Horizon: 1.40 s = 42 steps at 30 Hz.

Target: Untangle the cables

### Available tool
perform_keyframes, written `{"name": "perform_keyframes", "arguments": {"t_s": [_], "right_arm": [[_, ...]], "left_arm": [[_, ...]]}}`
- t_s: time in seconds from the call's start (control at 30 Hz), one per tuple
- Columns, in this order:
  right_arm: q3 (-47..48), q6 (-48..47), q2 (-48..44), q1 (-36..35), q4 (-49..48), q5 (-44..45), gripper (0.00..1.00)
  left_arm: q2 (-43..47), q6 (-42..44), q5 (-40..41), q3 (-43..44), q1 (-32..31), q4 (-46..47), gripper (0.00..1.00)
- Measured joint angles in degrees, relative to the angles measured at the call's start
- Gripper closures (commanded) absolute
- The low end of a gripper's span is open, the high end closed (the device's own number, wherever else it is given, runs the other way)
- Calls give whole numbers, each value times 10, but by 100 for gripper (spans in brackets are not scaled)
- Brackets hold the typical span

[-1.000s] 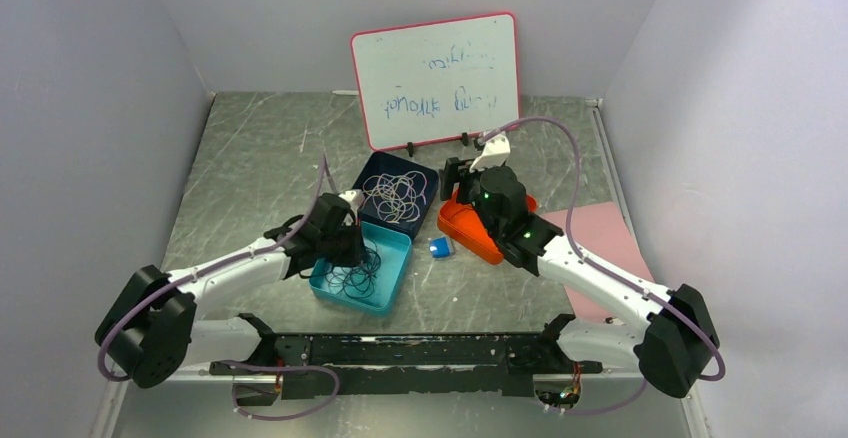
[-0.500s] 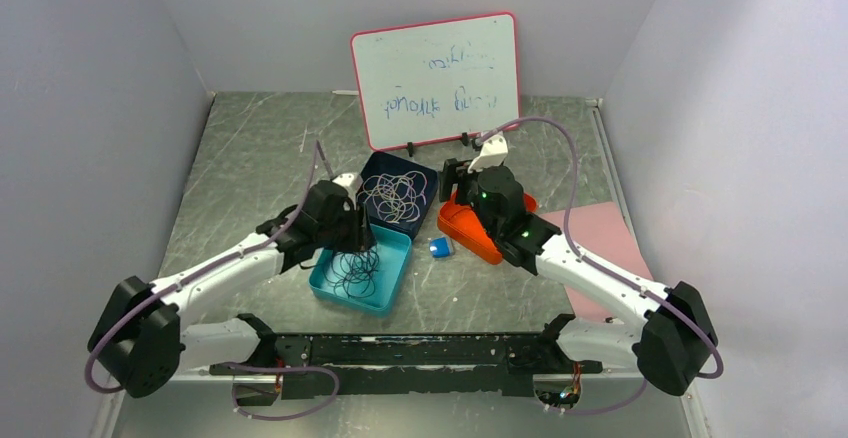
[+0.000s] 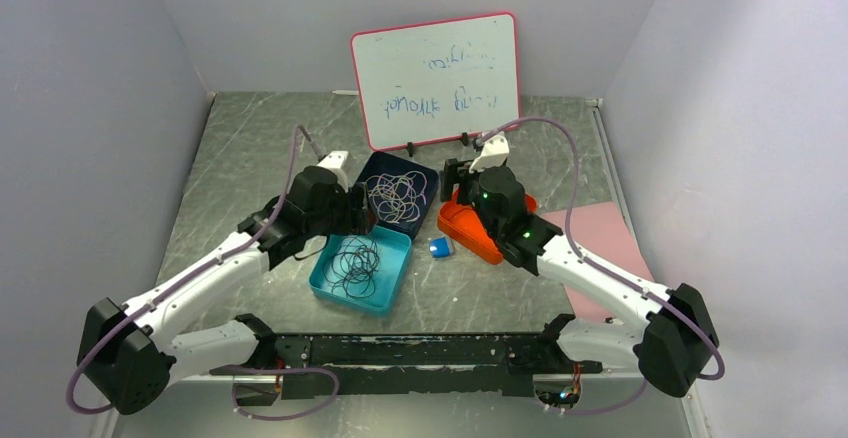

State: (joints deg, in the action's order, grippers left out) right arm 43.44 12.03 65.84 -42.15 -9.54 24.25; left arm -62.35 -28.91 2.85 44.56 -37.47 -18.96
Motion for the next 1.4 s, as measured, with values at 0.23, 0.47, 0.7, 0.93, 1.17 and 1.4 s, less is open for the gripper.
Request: {"name": "perform_keyframes", "arguments": {"t_s": [0.23, 0.47, 0.7, 0.93, 1.17, 1.4], "right_arm": [[18, -24, -47, 0, 27, 33, 11], [35, -41, -158, 0, 66, 90, 0], [25, -63, -268, 0, 100, 145, 0], [-26, -94, -357, 1, 99, 155, 0], [-70, -110, -367, 1, 85, 158, 0], [-55, -105, -300, 1, 79, 198, 0]], "left_arm": [[8, 13, 53, 99, 21, -19, 10], [60, 29, 175, 155, 21, -19, 3], [107, 56, 303, 160, 21, -22, 2], [137, 57, 369, 150, 21, -34, 1], [156, 35, 388, 117, 21, -39, 0], [153, 28, 395, 115, 21, -41, 1]]}}
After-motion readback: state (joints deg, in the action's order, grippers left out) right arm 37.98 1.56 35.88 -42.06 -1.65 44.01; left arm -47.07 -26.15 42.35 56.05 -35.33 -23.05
